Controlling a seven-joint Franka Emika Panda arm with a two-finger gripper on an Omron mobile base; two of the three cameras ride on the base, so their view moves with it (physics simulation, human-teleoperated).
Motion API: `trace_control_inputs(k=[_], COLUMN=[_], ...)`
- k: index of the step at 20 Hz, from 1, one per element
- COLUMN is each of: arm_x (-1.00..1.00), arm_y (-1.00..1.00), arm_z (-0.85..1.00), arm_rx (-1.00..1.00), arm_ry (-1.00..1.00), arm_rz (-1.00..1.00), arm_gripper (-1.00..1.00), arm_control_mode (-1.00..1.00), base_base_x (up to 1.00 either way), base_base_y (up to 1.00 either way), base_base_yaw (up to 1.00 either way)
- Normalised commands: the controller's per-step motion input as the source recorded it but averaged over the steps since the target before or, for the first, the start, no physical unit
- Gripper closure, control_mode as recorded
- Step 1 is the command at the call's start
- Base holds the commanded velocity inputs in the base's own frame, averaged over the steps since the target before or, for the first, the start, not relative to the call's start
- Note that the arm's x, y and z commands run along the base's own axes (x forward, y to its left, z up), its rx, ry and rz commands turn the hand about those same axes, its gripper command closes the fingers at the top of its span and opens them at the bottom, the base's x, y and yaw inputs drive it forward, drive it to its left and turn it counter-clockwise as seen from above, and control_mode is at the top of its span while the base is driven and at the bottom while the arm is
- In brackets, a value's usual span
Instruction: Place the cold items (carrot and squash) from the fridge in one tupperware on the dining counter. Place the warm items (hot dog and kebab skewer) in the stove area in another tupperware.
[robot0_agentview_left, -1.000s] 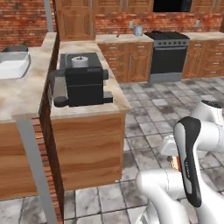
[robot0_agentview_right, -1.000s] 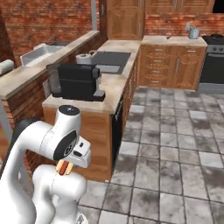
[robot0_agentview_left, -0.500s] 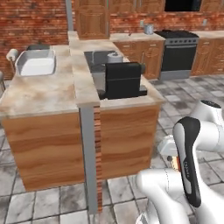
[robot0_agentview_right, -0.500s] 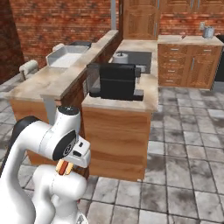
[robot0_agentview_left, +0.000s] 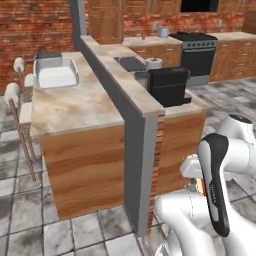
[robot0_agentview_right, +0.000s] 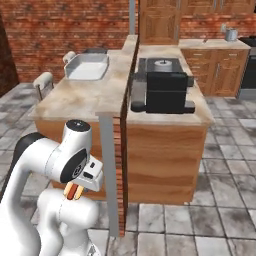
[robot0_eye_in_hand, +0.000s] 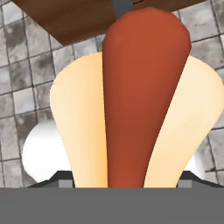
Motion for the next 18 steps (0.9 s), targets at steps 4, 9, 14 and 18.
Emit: trace_control_inputs(k=[4,9,14,18], arm_x=[0.0,0.0,0.0,0.0], arm_y=[0.0,0.0,0.0,0.0], arm_z=[0.0,0.0,0.0,0.0], arm_rx=[0.0,0.0,0.0,0.0], arm_ry=[0.0,0.0,0.0,0.0], arm_rz=[0.0,0.0,0.0,0.0], arm_gripper=[1.0,1.0,1.0,1.0], arm_control_mode=[1.0,1.0,1.0,1.0], base_base_x=[-0.08,0.0,0.01,0.28], base_base_y=[1.0,1.0,0.93,0.97], base_base_yaw=[-0.34,-0.35,-0.4,-0.34])
